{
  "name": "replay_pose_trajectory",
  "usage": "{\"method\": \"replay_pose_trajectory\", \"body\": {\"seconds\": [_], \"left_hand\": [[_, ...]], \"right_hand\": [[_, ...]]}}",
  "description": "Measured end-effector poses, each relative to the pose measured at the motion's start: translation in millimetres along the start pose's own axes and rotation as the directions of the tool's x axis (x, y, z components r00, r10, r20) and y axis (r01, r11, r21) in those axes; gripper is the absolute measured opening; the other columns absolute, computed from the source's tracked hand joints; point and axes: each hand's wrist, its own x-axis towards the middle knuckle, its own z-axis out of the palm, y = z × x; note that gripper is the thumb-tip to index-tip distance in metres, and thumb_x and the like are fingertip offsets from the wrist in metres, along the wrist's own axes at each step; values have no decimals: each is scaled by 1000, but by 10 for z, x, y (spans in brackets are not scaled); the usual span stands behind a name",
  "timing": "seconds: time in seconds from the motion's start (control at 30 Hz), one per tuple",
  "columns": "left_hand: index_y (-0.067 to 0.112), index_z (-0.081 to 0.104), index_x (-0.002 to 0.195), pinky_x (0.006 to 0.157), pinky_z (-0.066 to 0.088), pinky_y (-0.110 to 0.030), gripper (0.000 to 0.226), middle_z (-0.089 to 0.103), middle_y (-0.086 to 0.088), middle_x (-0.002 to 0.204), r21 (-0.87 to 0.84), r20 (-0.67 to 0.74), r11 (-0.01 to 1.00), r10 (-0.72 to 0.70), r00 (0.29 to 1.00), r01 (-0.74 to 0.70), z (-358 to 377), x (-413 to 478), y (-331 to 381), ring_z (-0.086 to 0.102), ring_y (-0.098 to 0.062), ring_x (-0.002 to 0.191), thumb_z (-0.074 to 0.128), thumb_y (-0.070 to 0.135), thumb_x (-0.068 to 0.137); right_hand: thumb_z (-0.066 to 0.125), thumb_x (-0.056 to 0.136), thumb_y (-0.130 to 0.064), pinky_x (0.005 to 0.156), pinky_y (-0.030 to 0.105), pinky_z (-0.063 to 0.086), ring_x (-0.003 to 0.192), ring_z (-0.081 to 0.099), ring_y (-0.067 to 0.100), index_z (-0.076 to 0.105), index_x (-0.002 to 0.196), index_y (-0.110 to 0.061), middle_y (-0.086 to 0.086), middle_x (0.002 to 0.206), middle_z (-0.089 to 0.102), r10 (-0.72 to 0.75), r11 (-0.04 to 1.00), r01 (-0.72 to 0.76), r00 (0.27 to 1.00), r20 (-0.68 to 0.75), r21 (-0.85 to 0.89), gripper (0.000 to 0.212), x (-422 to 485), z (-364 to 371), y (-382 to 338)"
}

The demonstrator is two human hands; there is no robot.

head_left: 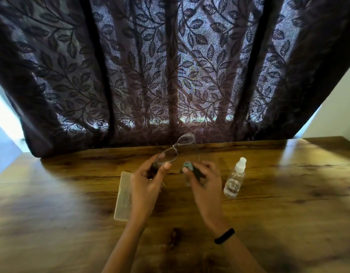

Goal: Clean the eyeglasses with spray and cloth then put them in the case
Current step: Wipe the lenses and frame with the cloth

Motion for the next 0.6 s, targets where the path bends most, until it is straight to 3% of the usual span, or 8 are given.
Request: {"method": "replay_pose_trajectory", "body": {"seconds": [0.07, 0.17, 0.23, 0.37, 0.47, 0.53, 0.6], "left_hand": [[41, 68, 96, 52, 46, -10, 22, 74, 12, 85, -12, 21, 1000, 5, 1000, -5, 19, -7, 11, 64, 0, 64, 64, 31, 77], [39, 68, 100, 69, 56, -23, 22, 74, 5, 95, -33, 12, 999, -9, 1000, 10, 9, -11, -8, 69, -15, 87, 64, 33, 78], [39, 67, 99, 67, 56, -25, 23, 73, -1, 94, -19, -6, 1000, -22, 1000, 22, -9, -4, -22, 69, -18, 85, 64, 39, 77], [38, 66, 100, 47, 48, -18, 24, 68, -10, 92, 9, -7, 1000, -11, 1000, 11, 0, 3, -25, 64, -14, 64, 62, 40, 77], [35, 67, 102, 63, 51, -19, 22, 69, -6, 97, 41, 1, 999, 18, 1000, -18, 37, -2, -32, 67, -14, 83, 62, 42, 82], [31, 67, 103, 76, 53, -29, 23, 69, -4, 101, 45, 1, 999, 11, 1000, -11, 60, -9, -40, 66, -15, 94, 62, 41, 82], [29, 67, 103, 79, 53, -37, 27, 69, -3, 102, 31, 0, 999, -7, 1000, 7, 70, -18, -39, 65, -16, 96, 62, 42, 81]], "right_hand": [[68, 76, -28, 80, 34, 54, 96, 61, 15, 66, 96, -27, -9, 99, 61, -25, 993, 16, 997, 79, 114, 20, -40, 79, -136], [70, 78, -14, 76, 23, 54, 88, 64, 3, 62, 89, -37, -14, 89, 68, -34, 978, 11, 994, 107, 210, 26, -87, 146, -215], [71, 77, -13, 76, 28, 55, 84, 64, 5, 60, 86, -31, -9, 87, 68, -3, 972, -23, 994, 110, 235, 23, -100, 165, -214], [67, 80, -13, 74, 38, 55, 81, 65, 15, 62, 87, -26, -2, 86, 69, -17, 976, -17, 988, 153, 219, 15, -127, 215, -223], [64, 83, -13, 72, 29, 56, 78, 66, 12, 67, 93, -25, -6, 85, 70, -15, 972, -23, 986, 164, 232, 15, -150, 268, -238], [63, 84, -14, 75, 35, 57, 82, 67, 15, 68, 97, -18, 0, 89, 71, 14, 973, -50, 987, 158, 225, 14, -143, 291, -221], [63, 84, -15, 76, 39, 57, 85, 66, 18, 68, 98, -13, 6, 92, 71, 18, 976, -54, 986, 168, 211, 15, -127, 297, -206]]}}
